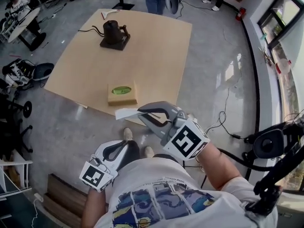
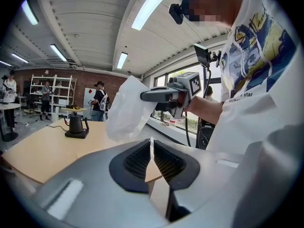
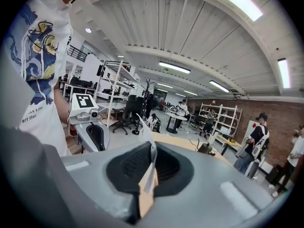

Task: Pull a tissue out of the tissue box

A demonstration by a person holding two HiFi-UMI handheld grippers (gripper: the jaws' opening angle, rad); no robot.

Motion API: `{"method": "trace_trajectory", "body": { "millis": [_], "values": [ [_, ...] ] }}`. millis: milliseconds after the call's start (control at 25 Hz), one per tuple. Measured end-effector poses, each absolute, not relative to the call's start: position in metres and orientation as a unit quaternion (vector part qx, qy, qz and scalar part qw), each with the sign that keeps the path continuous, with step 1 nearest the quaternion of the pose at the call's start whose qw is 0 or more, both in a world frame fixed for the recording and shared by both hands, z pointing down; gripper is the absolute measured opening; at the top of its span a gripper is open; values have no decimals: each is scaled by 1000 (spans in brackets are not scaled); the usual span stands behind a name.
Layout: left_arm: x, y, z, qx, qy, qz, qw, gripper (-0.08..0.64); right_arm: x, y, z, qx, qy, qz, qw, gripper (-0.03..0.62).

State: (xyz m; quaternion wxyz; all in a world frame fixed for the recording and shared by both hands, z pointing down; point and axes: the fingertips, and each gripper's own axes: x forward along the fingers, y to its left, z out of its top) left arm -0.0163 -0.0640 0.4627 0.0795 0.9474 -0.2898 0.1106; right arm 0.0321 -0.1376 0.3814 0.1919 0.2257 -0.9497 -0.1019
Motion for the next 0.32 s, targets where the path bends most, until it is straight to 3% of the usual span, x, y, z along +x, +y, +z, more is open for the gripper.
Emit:
{"method": "trace_trajectory", "body": {
  "millis": [320],
  "values": [
    [-27,-89,462,940,-311,121,72,62,35,-149,386,231,-949,-97,193,3]
  ]
}}
